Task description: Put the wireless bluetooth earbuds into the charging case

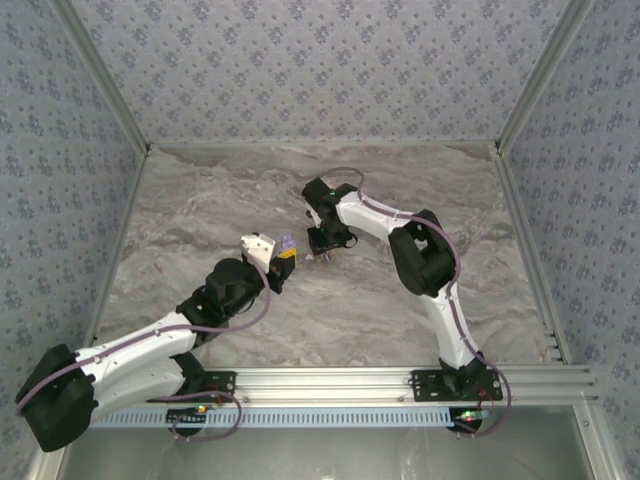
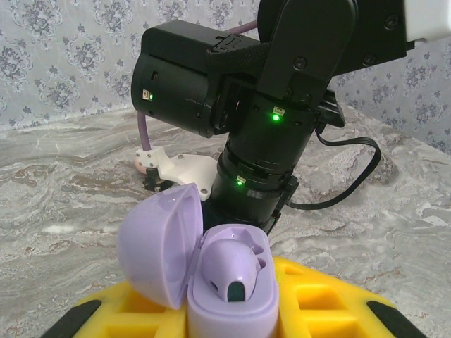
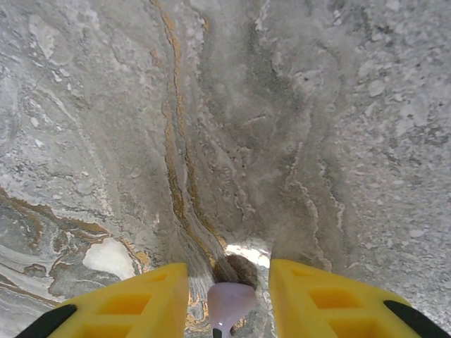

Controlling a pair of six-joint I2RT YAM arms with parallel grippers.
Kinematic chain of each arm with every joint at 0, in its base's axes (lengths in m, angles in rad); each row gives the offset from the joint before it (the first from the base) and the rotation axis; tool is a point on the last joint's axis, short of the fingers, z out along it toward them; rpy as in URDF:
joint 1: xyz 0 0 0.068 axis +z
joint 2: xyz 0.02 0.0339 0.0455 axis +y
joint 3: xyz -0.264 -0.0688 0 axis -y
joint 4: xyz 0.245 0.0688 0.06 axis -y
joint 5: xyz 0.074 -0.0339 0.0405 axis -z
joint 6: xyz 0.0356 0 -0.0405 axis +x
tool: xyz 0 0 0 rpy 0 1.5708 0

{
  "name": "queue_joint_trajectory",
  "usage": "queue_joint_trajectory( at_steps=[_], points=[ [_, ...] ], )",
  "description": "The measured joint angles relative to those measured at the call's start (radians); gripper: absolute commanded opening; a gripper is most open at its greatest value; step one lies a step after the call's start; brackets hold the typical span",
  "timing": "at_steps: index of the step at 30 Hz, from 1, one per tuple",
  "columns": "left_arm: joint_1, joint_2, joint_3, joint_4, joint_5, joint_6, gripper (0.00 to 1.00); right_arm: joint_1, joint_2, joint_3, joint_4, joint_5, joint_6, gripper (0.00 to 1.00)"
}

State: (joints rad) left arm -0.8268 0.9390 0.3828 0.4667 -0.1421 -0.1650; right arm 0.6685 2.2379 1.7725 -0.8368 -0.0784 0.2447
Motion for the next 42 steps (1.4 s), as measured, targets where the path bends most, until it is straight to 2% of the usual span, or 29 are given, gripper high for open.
queue_joint_trajectory(
  at_steps=[21, 28, 37, 42],
  points=[
    [0.000, 0.000, 0.000, 0.000, 0.000, 0.000, 0.25, 0.045, 0.018, 0.026, -0.029, 0.123, 0.003, 0.31],
    [0.000, 0.000, 0.000, 0.000, 0.000, 0.000, 0.25, 0.054, 0.021, 0.031, -0.039, 0.154, 0.004, 0.22],
    [0.000, 0.007, 0.000, 0.000, 0.000, 0.000, 0.25, 0.054, 0.018, 0.026, -0.033, 0.153, 0.006, 0.19],
    [0.000, 0.055, 0.003, -0.003, 0.000, -0.005, 0.25, 0.030, -0.021, -0.041, 0.032, 0.103, 0.007, 0.19]
  ],
)
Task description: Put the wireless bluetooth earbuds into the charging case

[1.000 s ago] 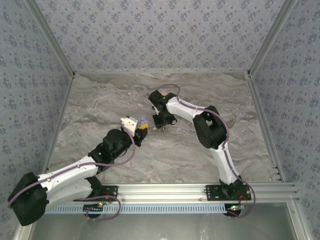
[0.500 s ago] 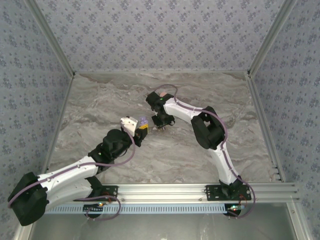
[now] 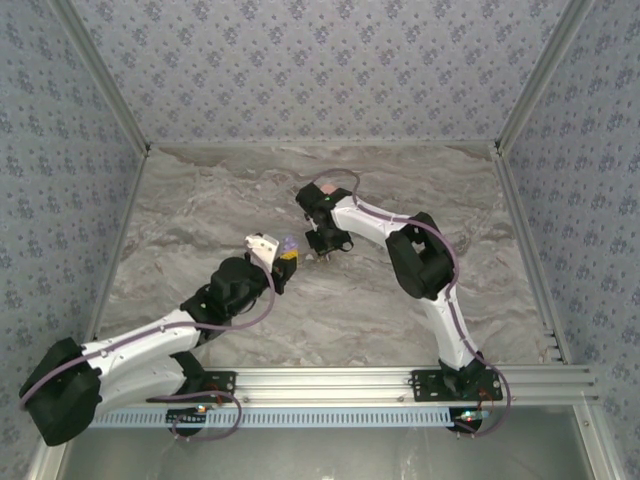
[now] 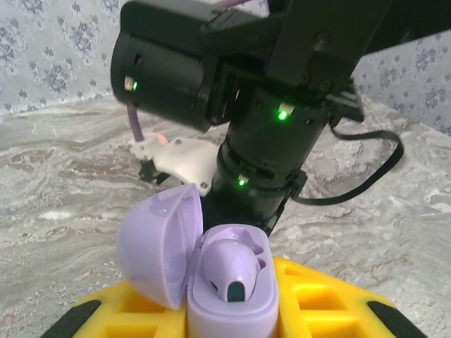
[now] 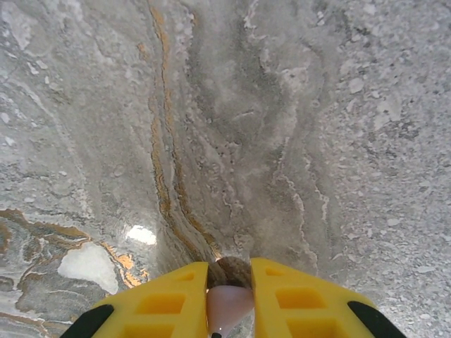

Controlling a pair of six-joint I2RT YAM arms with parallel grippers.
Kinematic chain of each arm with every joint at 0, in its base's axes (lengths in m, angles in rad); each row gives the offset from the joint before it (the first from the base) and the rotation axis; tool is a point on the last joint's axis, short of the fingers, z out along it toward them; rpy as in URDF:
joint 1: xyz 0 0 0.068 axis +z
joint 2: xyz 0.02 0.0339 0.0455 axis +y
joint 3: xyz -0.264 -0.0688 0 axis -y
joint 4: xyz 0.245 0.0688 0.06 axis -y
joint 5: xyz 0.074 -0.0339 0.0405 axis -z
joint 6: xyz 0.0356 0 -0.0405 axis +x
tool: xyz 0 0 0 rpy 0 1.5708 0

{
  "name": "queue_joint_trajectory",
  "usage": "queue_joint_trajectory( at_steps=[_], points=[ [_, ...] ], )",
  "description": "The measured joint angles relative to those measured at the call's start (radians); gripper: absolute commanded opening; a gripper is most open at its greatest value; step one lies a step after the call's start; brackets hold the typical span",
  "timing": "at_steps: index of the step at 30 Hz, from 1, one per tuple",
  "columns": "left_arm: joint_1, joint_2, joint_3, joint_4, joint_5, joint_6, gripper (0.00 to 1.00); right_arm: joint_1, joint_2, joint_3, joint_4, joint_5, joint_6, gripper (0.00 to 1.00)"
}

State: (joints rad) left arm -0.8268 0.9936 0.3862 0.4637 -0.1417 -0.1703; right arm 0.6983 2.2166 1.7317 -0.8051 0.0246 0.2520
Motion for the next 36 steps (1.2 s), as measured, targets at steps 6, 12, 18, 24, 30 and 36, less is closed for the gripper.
queue_joint_trajectory(
  at_steps=[6, 12, 18, 24, 30, 36],
  points=[
    [0.000, 0.081, 0.029, -0.002, 0.019, -0.023, 0.25, -0.047, -0.058, -0.096, 0.088, -0.108, -0.005, 0.20],
    [0.010, 0.190, 0.038, 0.031, 0.051, -0.066, 0.25, -0.105, -0.153, -0.244, 0.162, -0.207, -0.005, 0.20],
    [0.027, 0.299, 0.038, 0.118, 0.097, -0.113, 0.25, -0.167, -0.308, -0.378, 0.274, -0.303, -0.004, 0.19],
    [0.029, 0.373, 0.023, 0.286, 0.148, -0.139, 0.25, -0.177, -0.465, -0.454, 0.389, -0.373, -0.003, 0.20],
    [0.029, 0.420, -0.026, 0.471, 0.191, -0.135, 0.24, -0.175, -0.600, -0.494, 0.479, -0.439, 0.003, 0.20],
    [0.029, 0.435, -0.037, 0.581, 0.237, -0.117, 0.24, -0.151, -0.701, -0.502, 0.530, -0.476, -0.008, 0.21]
  ],
)
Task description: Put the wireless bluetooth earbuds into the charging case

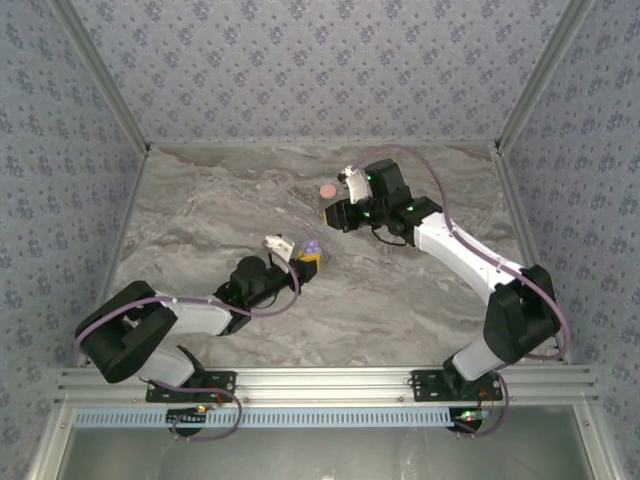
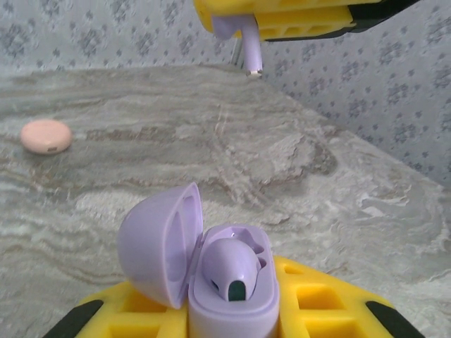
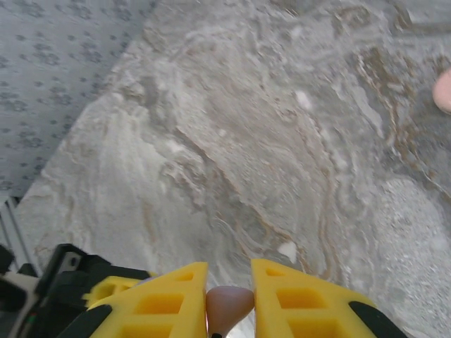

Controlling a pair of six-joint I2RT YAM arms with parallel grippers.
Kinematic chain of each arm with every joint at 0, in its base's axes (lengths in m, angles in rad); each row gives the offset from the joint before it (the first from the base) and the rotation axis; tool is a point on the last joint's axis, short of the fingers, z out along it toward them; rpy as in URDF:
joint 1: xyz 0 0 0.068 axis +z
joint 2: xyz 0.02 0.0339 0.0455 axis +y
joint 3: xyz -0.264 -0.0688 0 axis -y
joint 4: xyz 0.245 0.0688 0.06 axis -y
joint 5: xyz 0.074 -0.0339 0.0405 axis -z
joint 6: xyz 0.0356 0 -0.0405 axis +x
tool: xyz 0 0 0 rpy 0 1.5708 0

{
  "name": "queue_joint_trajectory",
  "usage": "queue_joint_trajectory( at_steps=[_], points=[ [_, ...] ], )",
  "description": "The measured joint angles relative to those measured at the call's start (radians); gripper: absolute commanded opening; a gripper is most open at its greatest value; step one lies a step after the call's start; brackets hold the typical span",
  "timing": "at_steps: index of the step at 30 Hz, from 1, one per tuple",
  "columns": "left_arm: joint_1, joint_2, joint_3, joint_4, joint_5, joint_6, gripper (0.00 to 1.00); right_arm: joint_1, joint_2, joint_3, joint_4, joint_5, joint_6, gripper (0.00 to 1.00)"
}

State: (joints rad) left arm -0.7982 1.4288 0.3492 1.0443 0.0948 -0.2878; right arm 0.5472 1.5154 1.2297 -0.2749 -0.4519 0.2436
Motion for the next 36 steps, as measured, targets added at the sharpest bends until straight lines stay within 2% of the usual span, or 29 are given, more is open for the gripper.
queue_joint_trajectory(
  at_steps=[10, 24, 36],
  points=[
    [0.000, -0.002, 0.000, 0.082, 0.026, 0.017, 0.24, 0.060, -0.079, -0.043, 0.047, -0.013, -0.027, 0.21],
    [0.000, -0.105, 0.012, 0.053, 0.025, 0.032, 0.24, 0.092, -0.087, -0.056, 0.053, -0.012, -0.027, 0.21],
    [-0.008, -0.113, 0.028, 0.001, 0.010, 0.037, 0.24, 0.117, -0.089, -0.056, 0.066, 0.011, -0.027, 0.21]
  ],
)
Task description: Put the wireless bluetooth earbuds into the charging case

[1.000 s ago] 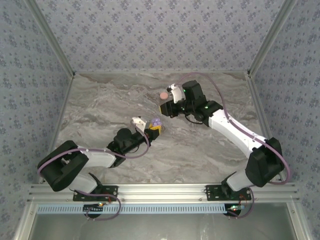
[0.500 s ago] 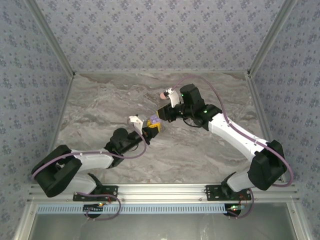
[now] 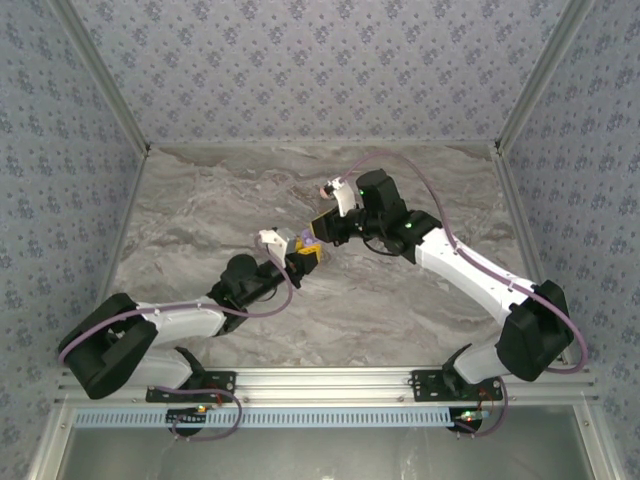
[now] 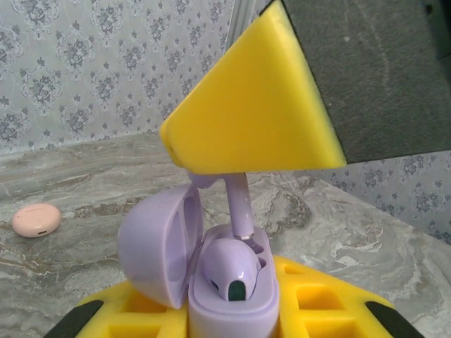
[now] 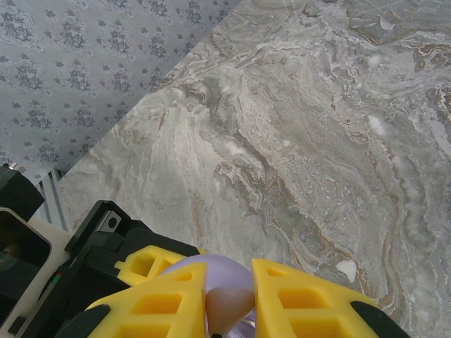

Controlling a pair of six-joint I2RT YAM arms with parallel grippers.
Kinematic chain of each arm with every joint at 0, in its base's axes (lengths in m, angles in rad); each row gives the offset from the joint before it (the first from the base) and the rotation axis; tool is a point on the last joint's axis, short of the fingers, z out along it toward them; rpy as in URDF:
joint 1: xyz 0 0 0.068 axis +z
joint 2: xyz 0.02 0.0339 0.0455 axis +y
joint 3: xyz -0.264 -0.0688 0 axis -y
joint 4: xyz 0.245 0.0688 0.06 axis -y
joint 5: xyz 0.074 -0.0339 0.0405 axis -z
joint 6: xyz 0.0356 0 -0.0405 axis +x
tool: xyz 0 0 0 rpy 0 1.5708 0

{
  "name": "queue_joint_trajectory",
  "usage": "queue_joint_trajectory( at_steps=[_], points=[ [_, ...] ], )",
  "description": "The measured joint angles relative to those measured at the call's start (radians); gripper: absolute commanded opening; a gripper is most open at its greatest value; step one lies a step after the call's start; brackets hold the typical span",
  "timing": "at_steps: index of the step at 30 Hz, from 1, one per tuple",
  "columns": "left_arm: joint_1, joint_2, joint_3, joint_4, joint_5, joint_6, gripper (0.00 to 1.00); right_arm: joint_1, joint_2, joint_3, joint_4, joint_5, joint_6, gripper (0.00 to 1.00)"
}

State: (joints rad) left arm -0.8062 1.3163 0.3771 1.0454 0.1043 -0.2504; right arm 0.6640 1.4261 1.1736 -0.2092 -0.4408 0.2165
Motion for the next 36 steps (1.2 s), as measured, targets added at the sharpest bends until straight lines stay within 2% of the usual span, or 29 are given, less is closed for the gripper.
queue_joint_trajectory(
  at_steps=[36],
  points=[
    [-0.006, -0.047, 0.011, -0.089, -0.072, -0.001, 0.24, 0.059, 0.000, -0.002, -0.007, 0.121, -0.023, 0.23]
  ],
)
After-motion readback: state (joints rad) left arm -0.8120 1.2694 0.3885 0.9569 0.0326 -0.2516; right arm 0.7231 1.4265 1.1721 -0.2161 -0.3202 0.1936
